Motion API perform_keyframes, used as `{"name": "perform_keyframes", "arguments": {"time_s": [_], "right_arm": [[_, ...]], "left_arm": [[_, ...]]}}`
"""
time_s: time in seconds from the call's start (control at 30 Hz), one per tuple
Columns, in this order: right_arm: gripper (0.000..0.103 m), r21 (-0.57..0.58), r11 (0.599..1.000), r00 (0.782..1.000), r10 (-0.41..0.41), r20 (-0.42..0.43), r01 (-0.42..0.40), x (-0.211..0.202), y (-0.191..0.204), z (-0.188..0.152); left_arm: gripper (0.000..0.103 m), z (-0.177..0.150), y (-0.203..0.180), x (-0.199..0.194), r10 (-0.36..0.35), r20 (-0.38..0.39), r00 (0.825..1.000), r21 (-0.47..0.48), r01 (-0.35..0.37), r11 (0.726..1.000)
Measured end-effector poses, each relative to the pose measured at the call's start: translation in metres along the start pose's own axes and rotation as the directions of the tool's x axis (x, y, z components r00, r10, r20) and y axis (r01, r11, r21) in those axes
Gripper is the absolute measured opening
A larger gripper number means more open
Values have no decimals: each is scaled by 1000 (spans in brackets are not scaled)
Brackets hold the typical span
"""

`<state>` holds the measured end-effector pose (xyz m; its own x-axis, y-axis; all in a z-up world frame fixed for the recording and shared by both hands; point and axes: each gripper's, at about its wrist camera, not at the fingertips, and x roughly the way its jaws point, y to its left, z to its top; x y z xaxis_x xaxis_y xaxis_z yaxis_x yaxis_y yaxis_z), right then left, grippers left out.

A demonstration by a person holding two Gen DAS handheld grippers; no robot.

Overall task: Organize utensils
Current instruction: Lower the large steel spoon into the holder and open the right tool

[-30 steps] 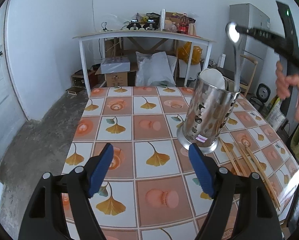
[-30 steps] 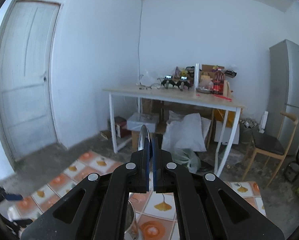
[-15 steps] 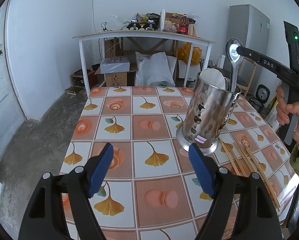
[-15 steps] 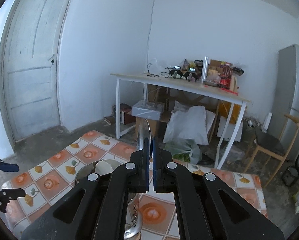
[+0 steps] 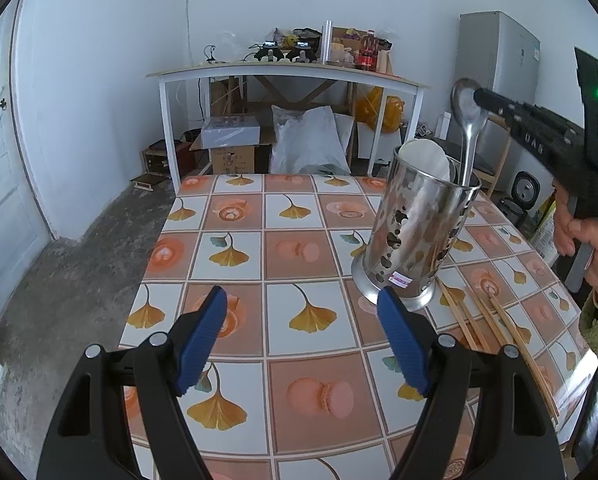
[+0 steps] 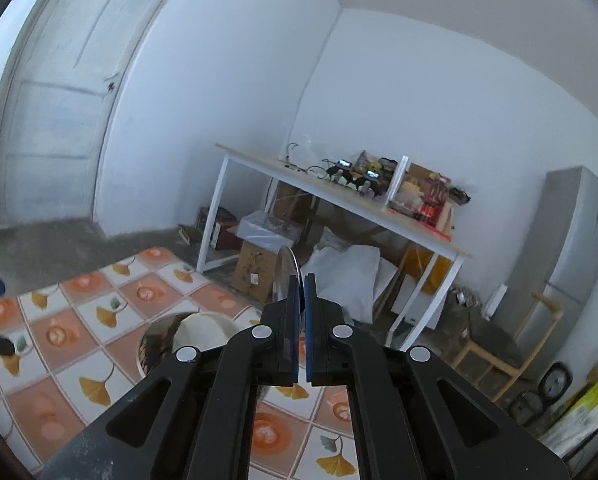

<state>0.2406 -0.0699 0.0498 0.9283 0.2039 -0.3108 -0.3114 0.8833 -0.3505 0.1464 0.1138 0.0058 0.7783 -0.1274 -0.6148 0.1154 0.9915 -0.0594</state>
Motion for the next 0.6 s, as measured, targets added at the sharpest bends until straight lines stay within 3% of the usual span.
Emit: {"name": "perform_keyframes", "arguments": {"time_s": [0.4,0.6], "right_arm": [[0,6,998,996,68,-63,-68,7,8,-12],[1,139,984,989,122,-85,-109,-3,-10,-12]], "left_arm": [[75,-2,4,1,-4,-3,1000,-8,4,1000],[75,-3,3,0,-8,-6,1000,-6,8,1000]]}}
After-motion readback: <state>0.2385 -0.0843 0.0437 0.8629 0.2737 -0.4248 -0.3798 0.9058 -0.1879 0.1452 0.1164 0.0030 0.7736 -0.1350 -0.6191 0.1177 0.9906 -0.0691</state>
